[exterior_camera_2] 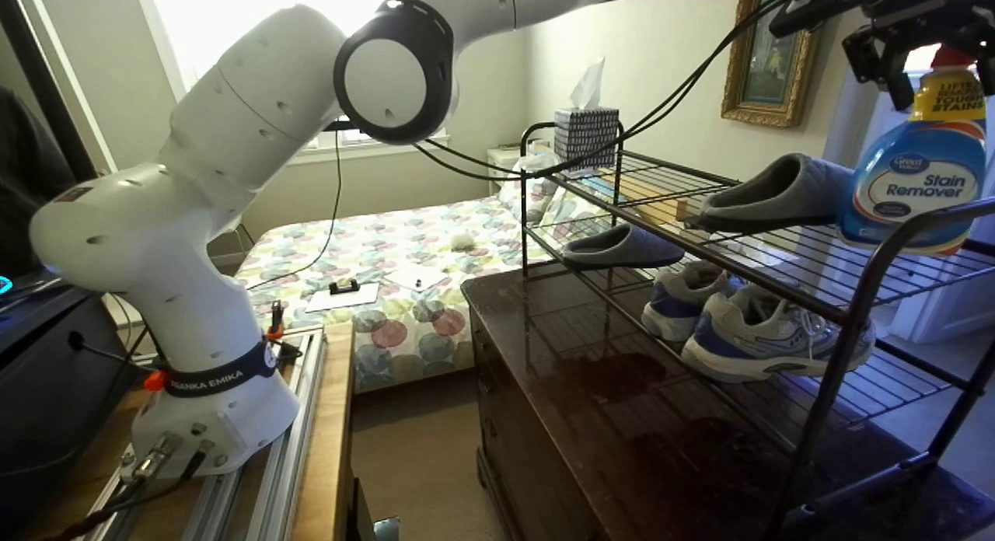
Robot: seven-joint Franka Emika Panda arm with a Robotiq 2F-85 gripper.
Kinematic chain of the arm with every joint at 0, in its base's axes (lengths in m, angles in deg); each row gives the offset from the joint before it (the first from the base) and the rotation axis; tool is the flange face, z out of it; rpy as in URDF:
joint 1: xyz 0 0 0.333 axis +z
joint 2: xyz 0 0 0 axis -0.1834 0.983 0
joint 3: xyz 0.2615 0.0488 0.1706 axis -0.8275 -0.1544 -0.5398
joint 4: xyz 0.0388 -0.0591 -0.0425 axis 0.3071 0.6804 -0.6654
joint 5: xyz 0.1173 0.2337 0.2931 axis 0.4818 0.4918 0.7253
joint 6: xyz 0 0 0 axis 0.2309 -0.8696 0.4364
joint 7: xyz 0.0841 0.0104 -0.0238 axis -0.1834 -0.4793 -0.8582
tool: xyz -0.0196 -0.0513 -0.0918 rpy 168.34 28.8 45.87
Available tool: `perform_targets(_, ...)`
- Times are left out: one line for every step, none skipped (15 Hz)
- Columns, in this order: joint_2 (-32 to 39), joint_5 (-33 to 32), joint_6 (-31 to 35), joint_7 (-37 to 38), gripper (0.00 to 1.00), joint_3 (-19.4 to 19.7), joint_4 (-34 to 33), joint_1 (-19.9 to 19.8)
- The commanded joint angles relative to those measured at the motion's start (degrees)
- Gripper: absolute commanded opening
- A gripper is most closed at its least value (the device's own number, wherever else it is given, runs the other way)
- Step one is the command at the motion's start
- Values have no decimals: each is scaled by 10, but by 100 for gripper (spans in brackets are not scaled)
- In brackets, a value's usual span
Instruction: Place the blue spray bottle upright.
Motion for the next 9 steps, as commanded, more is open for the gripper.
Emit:
perform_targets(-18, 15, -51, -41, 100, -11, 4, -8)
perform_targets(-23, 16, -67, -56, 100, -14, 5, -10)
perform_targets(-27, 17, -82, -72, 100, -16, 5, -13)
perform_targets(-34, 20, -99, -93, 100, -21, 5, -15)
perform_targets(-41, 21, -120, -115, 100, -25, 7, -18)
perform_targets(-49, 20, -142, -134, 100, -27, 9, -19)
perform_targets(-54, 14, -162, -151, 100, -25, 9, -18)
perform_targets(-60, 6, -184, -161, 100, -19, 10, -16)
perform_targets(-64, 1, -201, -170, 100, -15, 8, -15)
